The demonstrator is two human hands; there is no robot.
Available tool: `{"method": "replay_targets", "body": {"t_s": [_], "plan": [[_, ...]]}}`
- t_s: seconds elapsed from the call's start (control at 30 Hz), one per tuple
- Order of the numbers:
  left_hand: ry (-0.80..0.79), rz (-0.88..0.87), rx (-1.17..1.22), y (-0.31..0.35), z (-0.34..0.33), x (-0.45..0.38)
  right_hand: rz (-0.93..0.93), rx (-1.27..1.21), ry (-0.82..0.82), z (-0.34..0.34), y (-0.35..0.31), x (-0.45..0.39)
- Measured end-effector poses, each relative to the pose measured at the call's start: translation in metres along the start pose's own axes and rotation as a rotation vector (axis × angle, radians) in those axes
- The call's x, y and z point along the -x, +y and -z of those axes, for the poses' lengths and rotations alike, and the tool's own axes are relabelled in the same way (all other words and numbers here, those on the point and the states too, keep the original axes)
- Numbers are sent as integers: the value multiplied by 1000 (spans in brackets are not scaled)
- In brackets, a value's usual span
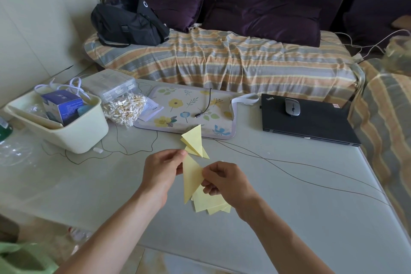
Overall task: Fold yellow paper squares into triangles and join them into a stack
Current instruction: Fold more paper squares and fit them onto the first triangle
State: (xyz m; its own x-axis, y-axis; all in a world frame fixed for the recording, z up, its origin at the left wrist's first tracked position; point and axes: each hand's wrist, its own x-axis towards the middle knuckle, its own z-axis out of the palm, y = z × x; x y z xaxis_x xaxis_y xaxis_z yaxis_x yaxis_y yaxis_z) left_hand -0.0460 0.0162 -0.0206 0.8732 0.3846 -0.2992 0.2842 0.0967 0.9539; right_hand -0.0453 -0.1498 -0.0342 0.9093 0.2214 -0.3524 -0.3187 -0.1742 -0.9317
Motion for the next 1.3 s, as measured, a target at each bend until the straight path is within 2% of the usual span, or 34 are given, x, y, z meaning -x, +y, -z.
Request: {"method": "replay_targets", "body": {"t_s": [0.13, 0.3, 0.33, 0.47, 0.57, 0.77, 0.97, 1.13, 1.3], "plan": [[-35, -40, -43, -2, 0, -1, -8, -44, 2, 2, 3, -1], [-250, -36, -98, -4, -4, 7, 90, 33, 49, 0, 5, -1], [-239, -57, -131, -5, -5, 7, 108, 65, 73, 0, 5, -1], [-32, -292, -445, -6, -4, 7, 151, 147, 152, -1, 8, -4], [-30, -364, -491, -3, -3, 10, 161, 169, 174, 0, 8, -5], [-92, -316, -467, -2, -5, 13, 174, 169, 167, 0, 7, -5], [-186, -161, -292, -5, -5, 12, 181, 149, 143, 0, 7, -4], [-195, -243, -407, -5, -6, 11, 174, 137, 130, 0, 7, -2], [-222, -252, -479, -1, -6, 11, 149, 148, 108, -1, 6, 2]]}}
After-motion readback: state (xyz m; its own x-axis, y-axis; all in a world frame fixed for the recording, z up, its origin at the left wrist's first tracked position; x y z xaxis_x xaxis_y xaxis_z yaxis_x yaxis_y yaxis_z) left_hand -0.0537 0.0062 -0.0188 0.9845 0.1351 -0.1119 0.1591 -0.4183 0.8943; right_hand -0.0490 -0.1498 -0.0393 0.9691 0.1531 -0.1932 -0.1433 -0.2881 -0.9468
